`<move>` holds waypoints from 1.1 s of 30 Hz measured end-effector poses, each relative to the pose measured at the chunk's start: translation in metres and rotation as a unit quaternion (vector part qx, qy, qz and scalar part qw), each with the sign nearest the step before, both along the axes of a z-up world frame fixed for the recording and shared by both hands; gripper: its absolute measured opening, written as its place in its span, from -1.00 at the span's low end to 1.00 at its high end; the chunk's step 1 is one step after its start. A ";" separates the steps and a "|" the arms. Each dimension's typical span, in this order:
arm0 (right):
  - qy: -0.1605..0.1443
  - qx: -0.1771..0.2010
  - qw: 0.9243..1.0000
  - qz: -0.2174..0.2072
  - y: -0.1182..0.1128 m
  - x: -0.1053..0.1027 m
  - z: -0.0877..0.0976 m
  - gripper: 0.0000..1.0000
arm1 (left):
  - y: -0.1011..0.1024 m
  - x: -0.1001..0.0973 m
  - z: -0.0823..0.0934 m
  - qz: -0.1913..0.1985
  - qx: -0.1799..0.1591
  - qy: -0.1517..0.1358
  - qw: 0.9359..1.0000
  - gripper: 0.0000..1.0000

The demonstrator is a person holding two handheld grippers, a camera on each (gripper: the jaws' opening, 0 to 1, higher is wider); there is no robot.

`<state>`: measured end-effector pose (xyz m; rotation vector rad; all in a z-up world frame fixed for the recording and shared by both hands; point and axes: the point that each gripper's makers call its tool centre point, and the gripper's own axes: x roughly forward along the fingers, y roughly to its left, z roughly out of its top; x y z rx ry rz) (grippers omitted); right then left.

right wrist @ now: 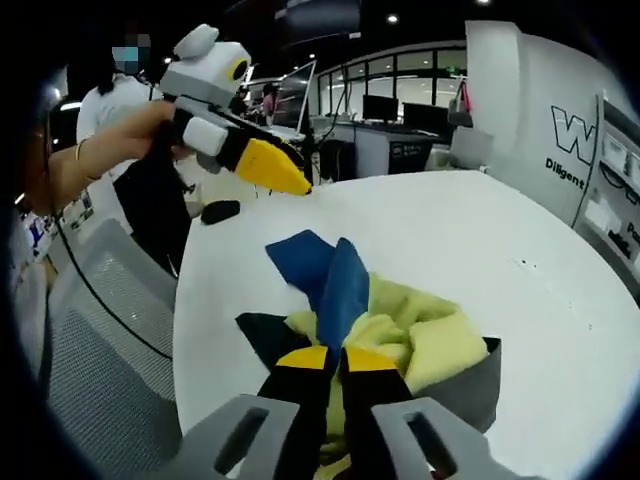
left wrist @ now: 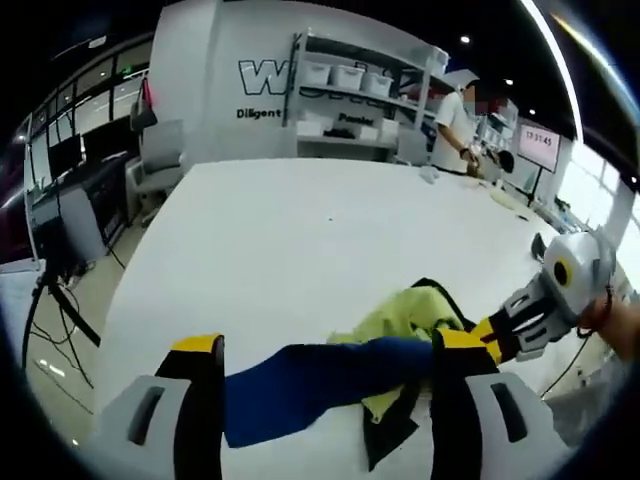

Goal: Fold the garment on the visible template until the final outline fits inside the template.

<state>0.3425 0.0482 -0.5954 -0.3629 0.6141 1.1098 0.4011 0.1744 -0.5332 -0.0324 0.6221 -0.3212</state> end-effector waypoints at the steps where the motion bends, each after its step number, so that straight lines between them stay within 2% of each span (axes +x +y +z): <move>1: 0.003 -0.003 1.000 0.001 -0.001 -0.002 -0.002 -1.00 | -0.004 0.003 -0.001 -0.005 -0.003 0.002 1.000 0.56; 5: 0.012 -0.010 1.000 0.005 -0.003 -0.008 -0.009 -1.00 | -0.028 0.020 -0.011 -0.038 -0.023 0.007 0.999 0.40; 7: 0.015 -0.011 1.000 0.004 -0.004 -0.009 -0.011 -1.00 | -0.032 0.022 -0.015 -0.043 -0.025 0.014 0.999 0.37; 9: 0.020 -0.011 1.000 0.000 -0.006 -0.011 -0.014 -1.00 | -0.045 0.033 -0.026 -0.071 -0.014 0.012 0.997 0.33; 14: 0.030 -0.011 0.999 -0.005 -0.008 -0.013 -0.020 -1.00 | -0.063 0.044 -0.047 -0.114 -0.009 0.017 0.993 0.11; 16: 0.032 -0.010 0.999 -0.008 -0.009 -0.014 -0.021 -1.00 | -0.069 0.044 -0.061 -0.144 0.005 0.032 0.989 0.01; 17: 0.034 -0.008 0.999 -0.010 -0.010 -0.014 -0.021 -1.00 | -0.071 0.047 -0.065 -0.144 0.005 0.031 0.989 -0.08; 19: 0.035 -0.008 0.999 -0.012 -0.011 -0.014 -0.022 -1.00 | -0.076 0.046 -0.082 -0.165 0.010 0.057 0.985 -0.20; 21: 0.035 -0.009 0.999 -0.012 -0.011 -0.014 -0.022 -1.00 | -0.080 0.049 -0.086 -0.173 0.010 0.054 0.983 -0.27; 25: 0.036 -0.009 0.999 -0.013 -0.012 -0.014 -0.022 -1.00 | -0.087 0.049 -0.098 -0.192 0.010 0.068 0.979 -0.37; 26: 0.036 -0.009 0.999 -0.014 -0.012 -0.014 -0.022 -1.00 | -0.091 0.048 -0.102 -0.205 0.006 0.075 0.976 -0.45; 27: 0.037 -0.008 0.999 -0.015 -0.013 -0.014 -0.022 -1.00 | -0.090 0.048 -0.106 -0.197 0.002 0.086 0.977 -0.53; 30: 0.039 -0.009 0.999 -0.020 -0.014 -0.013 -0.023 -1.00 | -0.089 0.045 -0.114 -0.198 0.008 0.107 0.974 -1.00; 31: 0.040 -0.010 0.999 -0.022 -0.016 -0.013 -0.024 -1.00 | -0.085 0.042 -0.117 -0.199 0.016 0.114 0.973 -0.99; 33: 0.039 -0.009 0.999 -0.026 -0.017 -0.013 -0.024 -1.00 | -0.085 0.043 -0.114 -0.202 0.007 0.113 0.973 -0.99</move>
